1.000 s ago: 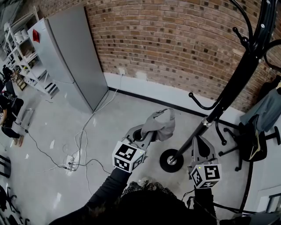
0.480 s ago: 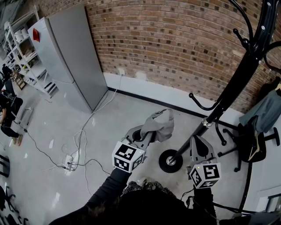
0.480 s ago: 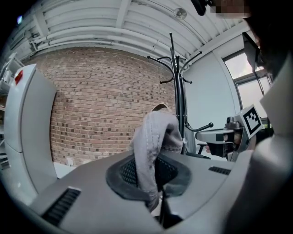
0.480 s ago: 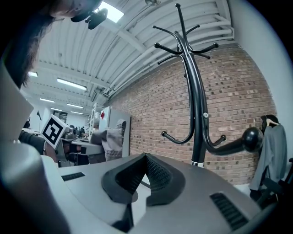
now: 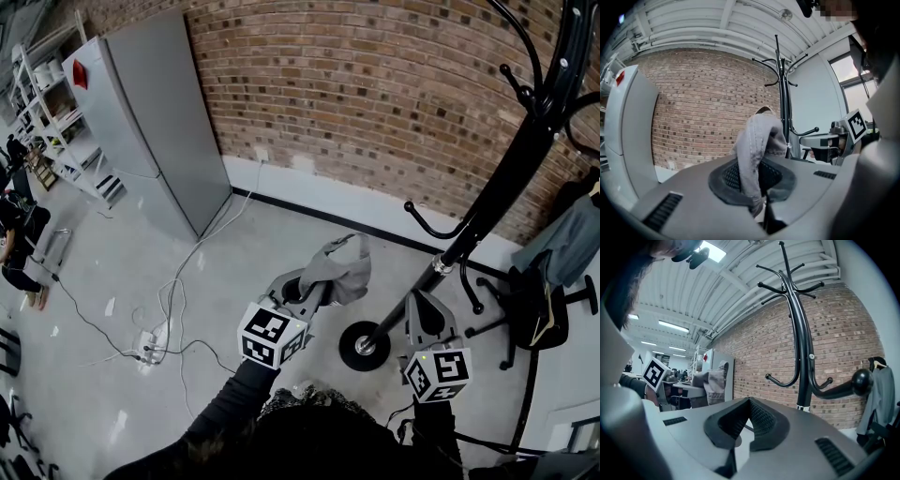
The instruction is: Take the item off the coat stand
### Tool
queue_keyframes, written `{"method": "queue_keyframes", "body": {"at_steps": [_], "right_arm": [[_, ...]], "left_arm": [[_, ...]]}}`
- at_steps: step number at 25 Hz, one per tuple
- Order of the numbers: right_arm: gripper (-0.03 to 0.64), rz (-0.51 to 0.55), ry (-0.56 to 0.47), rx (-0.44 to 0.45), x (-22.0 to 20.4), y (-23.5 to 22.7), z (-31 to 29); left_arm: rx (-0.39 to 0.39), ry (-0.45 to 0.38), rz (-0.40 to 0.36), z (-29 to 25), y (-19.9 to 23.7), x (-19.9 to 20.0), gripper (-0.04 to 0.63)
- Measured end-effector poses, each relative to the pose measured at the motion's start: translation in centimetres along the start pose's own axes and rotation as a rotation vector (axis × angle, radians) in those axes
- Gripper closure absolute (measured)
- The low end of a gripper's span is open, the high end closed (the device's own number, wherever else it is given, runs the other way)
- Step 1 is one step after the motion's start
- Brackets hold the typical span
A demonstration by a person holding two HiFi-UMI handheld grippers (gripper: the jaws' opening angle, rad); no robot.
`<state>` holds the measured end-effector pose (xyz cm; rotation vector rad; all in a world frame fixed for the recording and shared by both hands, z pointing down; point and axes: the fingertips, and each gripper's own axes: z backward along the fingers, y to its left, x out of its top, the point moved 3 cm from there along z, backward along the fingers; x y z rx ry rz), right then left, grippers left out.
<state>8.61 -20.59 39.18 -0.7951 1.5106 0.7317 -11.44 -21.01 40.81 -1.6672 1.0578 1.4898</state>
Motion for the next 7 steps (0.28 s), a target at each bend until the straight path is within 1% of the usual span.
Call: {"method": "queue_keyframes", "body": {"at_steps": [7], "right_arm": [[0.609, -0.015, 0.0, -0.013, 0.21, -0.69, 0.48]], "left_arm": [[-0.004, 0.008, -0.001, 0.05, -0.24, 0.04, 0.574]]}}
